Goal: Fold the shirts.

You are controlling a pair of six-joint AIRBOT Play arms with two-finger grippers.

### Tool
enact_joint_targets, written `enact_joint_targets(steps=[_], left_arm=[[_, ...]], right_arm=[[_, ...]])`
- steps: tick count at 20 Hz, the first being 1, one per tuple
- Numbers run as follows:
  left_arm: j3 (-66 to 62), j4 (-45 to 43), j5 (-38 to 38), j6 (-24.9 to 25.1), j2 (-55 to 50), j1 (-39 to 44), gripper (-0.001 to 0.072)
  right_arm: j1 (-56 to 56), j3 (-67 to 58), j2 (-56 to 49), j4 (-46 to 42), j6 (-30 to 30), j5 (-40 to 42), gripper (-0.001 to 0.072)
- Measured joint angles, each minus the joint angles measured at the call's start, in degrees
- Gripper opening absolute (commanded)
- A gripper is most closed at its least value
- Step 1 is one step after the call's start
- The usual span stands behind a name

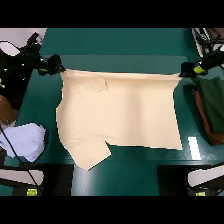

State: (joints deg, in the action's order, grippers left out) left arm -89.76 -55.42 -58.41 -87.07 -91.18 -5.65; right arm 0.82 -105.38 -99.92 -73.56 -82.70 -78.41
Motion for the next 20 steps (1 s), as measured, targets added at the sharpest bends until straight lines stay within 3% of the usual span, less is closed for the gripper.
enact_joint_targets(steps=[5,9,12,16,17,18,19,20], left_arm=[[-7.15,-1.09,2.99,1.29,-3.52,0.02,0.0028],[-9.68,-4.61,-5.2,1.73,-4.04,0.2,0.0027],[-7.39,-9.94,-11.61,1.88,-4.04,1.4,0.0029],[-0.39,-13.73,-11.76,2.03,-4.0,3.72,0.0038],[1.2,-13.94,-10.86,2.03,-4.0,4.02,0.0292],[2.69,-14.64,-10.03,2.03,-4.0,4.26,0.0535],[3.72,-14.73,-9.51,1.9,-4.0,4.28,0.0518],[4.39,-14.97,-9.03,1.81,-3.98,4.35,0.049]], right_arm=[[0.02,-9.05,-4.28,0.26,-0.61,2.36,0.0013],[0.13,-10.67,-4.42,-0.59,-0.74,0.5,0.0013],[0.94,-6.69,-2.64,-2.62,-0.76,-1.07,0.0013],[2.16,4.37,1.25,-4.24,-0.96,1.22,0.0015],[2.4,6.91,2.03,-4.26,-1.09,2.12,0.0025],[2.51,9.35,2.84,-4.28,-1.31,2.97,0.0175],[2.62,11.32,3.52,-4.31,-1.44,3.63,0.0346],[2.67,13.03,4.15,-4.28,-1.57,4.22,0.0351]])
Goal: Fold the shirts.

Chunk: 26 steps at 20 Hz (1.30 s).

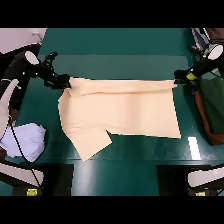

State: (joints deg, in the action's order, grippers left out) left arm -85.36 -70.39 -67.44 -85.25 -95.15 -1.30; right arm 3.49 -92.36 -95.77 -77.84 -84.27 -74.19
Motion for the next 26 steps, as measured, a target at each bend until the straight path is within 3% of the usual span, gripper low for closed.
enact_joint_targets(steps=[6,13,19,26], left_arm=[[5.09,-1.44,-4.48,0.26,6.99,-1.6,0.0491],[36.48,0.87,-5.55,0.0,31.12,-2.99,0.0491],[56.81,8.66,-1.66,-2.08,43.87,-3.17,0.049],[61.27,12.68,6.03,-2.58,46.18,-3.17,0.049]], right_arm=[[-0.92,3.76,5.79,1.18,0.72,-4.79,0.0351],[-5.25,12.44,17.97,11.15,3.39,-9.35,0.0397],[-6.58,22.75,25.92,14.56,3.8,-6.49,0.0397],[-6.73,26.16,29.88,15.26,3.87,-5.42,0.0397]])
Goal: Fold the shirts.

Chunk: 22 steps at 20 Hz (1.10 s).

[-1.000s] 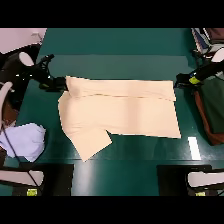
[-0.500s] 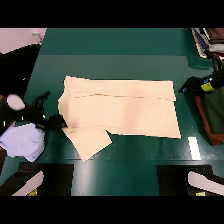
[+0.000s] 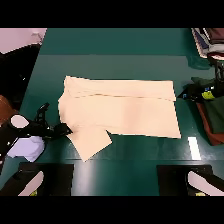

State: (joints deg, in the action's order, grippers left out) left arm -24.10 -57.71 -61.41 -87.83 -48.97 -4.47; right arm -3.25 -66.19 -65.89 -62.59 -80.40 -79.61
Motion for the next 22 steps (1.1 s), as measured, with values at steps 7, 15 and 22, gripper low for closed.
enact_joint_targets(steps=[7,15,22], left_arm=[[2.58,5.38,2.1,3.08,0.24,-0.04,0.0237],[0.92,5.03,0.72,4.22,0.22,-0.02,0.0028],[-3.98,2.64,-3.15,5.55,0.22,-0.02,0.0028]], right_arm=[[0.0,0.35,0.87,0.09,0.0,0.07,0.0397],[-3.28,2.12,1.38,-0.68,0.0,-2.36,0.0396],[-16.79,20.96,1.92,-6.25,0.0,-3.54,0.0489]])
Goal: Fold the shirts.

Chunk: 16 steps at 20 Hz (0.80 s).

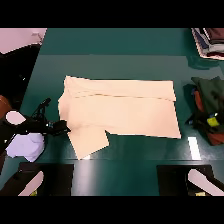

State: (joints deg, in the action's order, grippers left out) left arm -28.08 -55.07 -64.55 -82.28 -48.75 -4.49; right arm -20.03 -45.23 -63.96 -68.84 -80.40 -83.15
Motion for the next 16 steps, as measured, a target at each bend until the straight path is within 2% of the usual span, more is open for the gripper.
enact_joint_targets(steps=[3,4,5,6,8,9,13,16], left_arm=[[-0.5,-0.31,-0.5,0.13,0.0,0.0,0.0029],[-0.61,-0.35,-0.68,0.17,0.02,0.0,0.0029],[-0.66,-0.37,-0.76,0.24,0.0,0.02,0.0028],[-0.72,-0.39,-0.85,0.26,0.0,0.0,0.0028],[-0.83,-0.48,-1.18,0.26,0.0,0.0,0.0027],[-1.05,-0.72,-1.7,0.26,0.0,0.0,0.0027],[-3.74,-5.11,-7.85,0.2,0.83,0.0,0.0026],[-4.98,-7.34,-13.97,-0.61,5.22,0.0,0.0027]], right_arm=[[-2.64,6.32,-2.4,2.8,1.42,1.79,0.0477],[-2.71,7.63,-3.13,3.76,1.84,2.71,0.0423],[-2.25,8.37,-3.63,4.28,2.12,3.48,0.0423],[-1.53,8.76,-3.98,5.05,2.34,3.96,0.0386],[0.55,8.74,-4.55,5.42,2.64,5.4,0.0173],[1.6,8.41,-4.72,5.31,2.84,6.16,0.0031],[5.64,5.95,-4.35,4.87,4.46,4.04,0.0014],[8.02,4.87,0.04,0.0,5.09,-0.2,0.0014]])
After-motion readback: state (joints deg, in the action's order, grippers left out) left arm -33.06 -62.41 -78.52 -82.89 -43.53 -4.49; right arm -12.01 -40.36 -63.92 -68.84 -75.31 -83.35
